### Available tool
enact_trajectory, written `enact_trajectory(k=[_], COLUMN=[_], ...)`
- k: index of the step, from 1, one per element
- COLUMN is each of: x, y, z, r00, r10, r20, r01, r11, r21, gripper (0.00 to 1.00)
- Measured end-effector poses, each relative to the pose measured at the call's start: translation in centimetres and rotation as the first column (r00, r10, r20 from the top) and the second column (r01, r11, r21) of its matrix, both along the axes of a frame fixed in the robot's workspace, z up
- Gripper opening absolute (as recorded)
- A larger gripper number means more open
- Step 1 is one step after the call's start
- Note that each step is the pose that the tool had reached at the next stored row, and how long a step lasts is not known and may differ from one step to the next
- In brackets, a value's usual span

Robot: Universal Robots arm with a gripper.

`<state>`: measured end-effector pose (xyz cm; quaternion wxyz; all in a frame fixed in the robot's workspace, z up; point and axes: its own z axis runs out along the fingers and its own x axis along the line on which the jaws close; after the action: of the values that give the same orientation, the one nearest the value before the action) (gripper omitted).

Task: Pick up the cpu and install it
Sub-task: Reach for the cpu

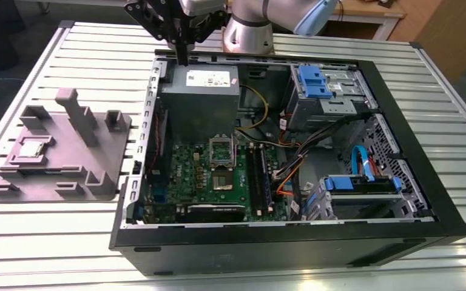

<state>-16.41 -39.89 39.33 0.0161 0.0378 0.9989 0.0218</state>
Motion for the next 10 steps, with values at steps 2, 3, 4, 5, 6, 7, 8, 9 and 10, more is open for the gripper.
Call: enact_trajectory(k=[2,3,4,5,6,7,8,9,10], x=[-0.01,-0.03,-0.08,-0.14,-0.23,-0.30,-0.35,-0.38,-0.41], y=[0.00,0.00,0.00,0.00,0.00,0.00,0.00,0.00,0.00], z=[0.00,0.00,0.00,0.00,0.00,0.00,0.00,0.00,0.00], r00=[1.0000,1.0000,1.0000,1.0000,1.0000,1.0000,1.0000,1.0000,1.0000], r10=[0.000,0.000,0.000,0.000,0.000,0.000,0.000,0.000,0.000], r20=[0.0000,0.0000,0.0000,0.0000,0.0000,0.0001,0.0001,0.0001,0.0000], r01=[0.000,0.000,0.000,0.000,0.000,0.000,0.000,0.000,0.000], r11=[1.0000,1.0000,1.0000,1.0000,1.0000,1.0000,1.0000,1.0000,1.0000], r21=[-0.0001,0.0000,-0.0001,0.0000,-0.0001,0.0000,0.0000,0.0000,-0.0001], gripper=[0.14,0.14,0.14,0.14,0.14,0.14,0.14,0.14,0.14])
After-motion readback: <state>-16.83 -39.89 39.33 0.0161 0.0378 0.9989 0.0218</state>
